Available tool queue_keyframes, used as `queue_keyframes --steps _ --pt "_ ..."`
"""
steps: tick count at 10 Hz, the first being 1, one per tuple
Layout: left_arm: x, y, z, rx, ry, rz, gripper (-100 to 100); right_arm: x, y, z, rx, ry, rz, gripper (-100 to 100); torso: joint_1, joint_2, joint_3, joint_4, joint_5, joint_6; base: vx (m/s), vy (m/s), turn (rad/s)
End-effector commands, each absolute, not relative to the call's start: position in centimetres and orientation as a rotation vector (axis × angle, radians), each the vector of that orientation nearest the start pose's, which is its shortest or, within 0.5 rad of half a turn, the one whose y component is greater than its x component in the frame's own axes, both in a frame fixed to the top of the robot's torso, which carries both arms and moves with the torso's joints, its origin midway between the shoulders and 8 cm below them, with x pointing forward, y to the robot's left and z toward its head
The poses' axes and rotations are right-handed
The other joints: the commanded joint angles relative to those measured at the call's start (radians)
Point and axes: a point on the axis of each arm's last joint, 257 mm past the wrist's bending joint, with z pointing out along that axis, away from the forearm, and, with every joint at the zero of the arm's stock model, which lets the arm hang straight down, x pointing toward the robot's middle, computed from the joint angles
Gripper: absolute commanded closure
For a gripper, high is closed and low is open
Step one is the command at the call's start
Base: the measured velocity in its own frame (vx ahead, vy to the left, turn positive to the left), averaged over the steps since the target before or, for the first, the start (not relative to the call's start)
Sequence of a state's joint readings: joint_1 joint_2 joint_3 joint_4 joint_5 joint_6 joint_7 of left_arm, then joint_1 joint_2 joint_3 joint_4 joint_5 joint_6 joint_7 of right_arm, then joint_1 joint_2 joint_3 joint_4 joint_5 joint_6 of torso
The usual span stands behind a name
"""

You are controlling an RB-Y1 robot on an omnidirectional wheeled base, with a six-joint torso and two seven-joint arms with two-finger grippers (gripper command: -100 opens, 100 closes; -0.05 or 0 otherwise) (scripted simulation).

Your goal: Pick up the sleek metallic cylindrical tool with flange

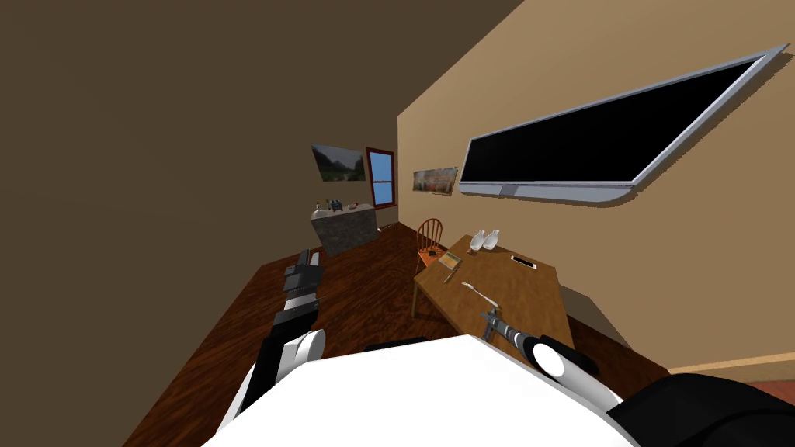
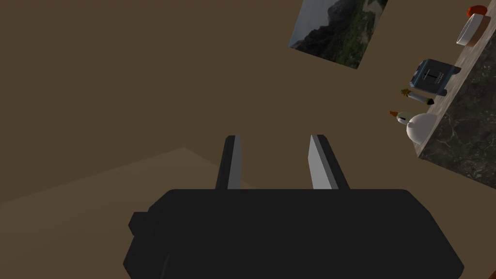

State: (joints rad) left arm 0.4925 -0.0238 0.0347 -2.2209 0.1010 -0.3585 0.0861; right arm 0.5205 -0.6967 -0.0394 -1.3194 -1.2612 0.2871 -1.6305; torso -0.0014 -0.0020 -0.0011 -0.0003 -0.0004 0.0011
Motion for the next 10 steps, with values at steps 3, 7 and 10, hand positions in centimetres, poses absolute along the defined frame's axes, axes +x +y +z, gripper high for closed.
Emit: queue_keyframes --steps 3,7,10 --pt "37.2 31.0 -2.9 -0.929 0.622 -1.365 0 20.8 -54.3 -48.8 -2.592 1.249 -0.937 -100 0.000 0.000 0.000 0.000 0.000 0.000 0.014 -0.022 0.047" --pt "37.2 31.0 -2.9 -0.929 0.623 -1.365 0 18.4 -55.0 -50.4 -2.513 1.424 -0.783 -100 -0.001 -0.001 -0.001 0.000 0.000 0.000 0.028 -0.034 0.082" --pt "37.2 31.0 -2.9 -0.929 0.622 -1.365 0 16.9 -55.1 -51.3 -2.458 1.524 -0.689 -100 0.000 -0.002 -0.001 0.000 0.000 0.000 0.035 -0.031 0.066"
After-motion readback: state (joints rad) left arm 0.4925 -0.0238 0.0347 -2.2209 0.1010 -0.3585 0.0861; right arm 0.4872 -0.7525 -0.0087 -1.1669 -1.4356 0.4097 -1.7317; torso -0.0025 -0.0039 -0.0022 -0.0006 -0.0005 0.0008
